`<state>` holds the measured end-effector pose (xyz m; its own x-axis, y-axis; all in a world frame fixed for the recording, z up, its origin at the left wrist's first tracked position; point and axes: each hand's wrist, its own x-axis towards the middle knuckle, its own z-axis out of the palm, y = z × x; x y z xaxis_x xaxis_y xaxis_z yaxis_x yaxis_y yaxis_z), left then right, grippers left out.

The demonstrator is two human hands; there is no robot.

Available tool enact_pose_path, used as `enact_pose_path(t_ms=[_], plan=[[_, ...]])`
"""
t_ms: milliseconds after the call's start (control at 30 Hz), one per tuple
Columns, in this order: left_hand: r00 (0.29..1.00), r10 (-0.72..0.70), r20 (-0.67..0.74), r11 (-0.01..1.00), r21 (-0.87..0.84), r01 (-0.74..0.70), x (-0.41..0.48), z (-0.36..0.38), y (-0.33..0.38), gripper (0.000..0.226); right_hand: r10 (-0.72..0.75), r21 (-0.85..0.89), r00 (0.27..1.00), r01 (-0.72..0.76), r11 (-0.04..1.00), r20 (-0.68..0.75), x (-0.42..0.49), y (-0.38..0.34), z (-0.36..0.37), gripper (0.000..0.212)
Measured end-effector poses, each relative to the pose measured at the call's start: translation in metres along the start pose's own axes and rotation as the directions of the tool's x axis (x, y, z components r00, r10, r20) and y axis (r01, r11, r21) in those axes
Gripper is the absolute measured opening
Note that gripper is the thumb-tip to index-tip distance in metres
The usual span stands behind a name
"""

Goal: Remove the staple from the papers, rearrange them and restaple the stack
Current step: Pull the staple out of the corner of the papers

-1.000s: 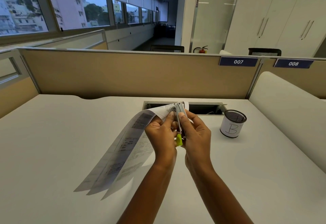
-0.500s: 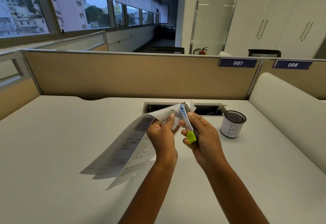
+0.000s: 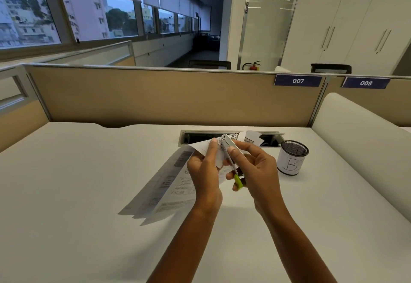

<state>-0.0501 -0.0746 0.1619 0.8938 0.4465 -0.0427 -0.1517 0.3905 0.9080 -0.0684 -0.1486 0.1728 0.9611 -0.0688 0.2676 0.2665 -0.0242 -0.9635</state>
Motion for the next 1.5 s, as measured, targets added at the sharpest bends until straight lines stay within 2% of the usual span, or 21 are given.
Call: enact_pose_path(t_ms=[167,233,333,433,667,800,900,1067,1200,1300,1500], plan=[[0.995,0.098,0.008,0.99,0.103,-0.098,0.002,-0.004,-0.003,0.002,-0.011,-0.055,1.0,0.011,0.998,0.004,0.002,0.001,0.003,0.012],[0.992,0.123,-0.007,0.984,0.128,-0.121,0.003,-0.004,-0.005,0.011,-0.022,-0.091,1.0,0.021,0.996,-0.008,0.002,0.003,0.003,0.013],[0.987,0.16,-0.027,0.979,0.135,-0.155,0.004,-0.003,-0.008,0.009,-0.038,-0.132,0.998,0.032,0.991,-0.04,0.003,0.006,0.006,0.017],[0.975,0.215,-0.049,0.965,0.162,-0.204,0.004,-0.002,-0.013,0.021,-0.043,-0.156,0.997,0.033,0.987,-0.061,0.004,0.008,0.007,0.022],[0.966,0.253,-0.055,0.961,0.127,-0.245,0.008,0.0,-0.021,0.027,0.039,-0.007,0.997,-0.04,0.999,-0.064,0.005,0.01,0.009,0.018],[0.964,0.257,-0.062,0.964,0.082,-0.252,0.009,0.002,-0.02,0.014,0.131,0.151,0.987,-0.116,0.982,-0.089,0.006,0.009,0.013,0.013],[0.965,0.255,-0.066,0.965,0.085,-0.25,0.009,0.001,-0.018,0.004,0.2,0.229,0.977,-0.179,0.957,-0.073,0.008,0.008,0.014,0.024],[0.97,0.236,-0.057,0.971,0.049,-0.234,0.009,0.002,-0.014,0.021,0.241,0.287,0.969,-0.216,0.933,-0.055,0.009,0.008,0.016,0.026],[0.986,0.162,-0.04,0.987,0.013,-0.162,0.007,0.002,-0.013,0.008,0.279,0.359,0.958,-0.239,0.902,-0.063,0.008,0.01,0.02,0.019],[0.995,0.101,-0.029,0.994,-0.035,-0.102,0.007,0.003,-0.012,0.011,0.307,0.425,0.95,-0.256,0.868,-0.055,0.008,0.012,0.023,0.017],[0.996,0.067,-0.056,0.995,-0.066,-0.07,0.008,0.005,-0.012,0.018,0.353,0.524,0.935,-0.285,0.802,-0.033,0.008,0.014,0.025,0.017]])
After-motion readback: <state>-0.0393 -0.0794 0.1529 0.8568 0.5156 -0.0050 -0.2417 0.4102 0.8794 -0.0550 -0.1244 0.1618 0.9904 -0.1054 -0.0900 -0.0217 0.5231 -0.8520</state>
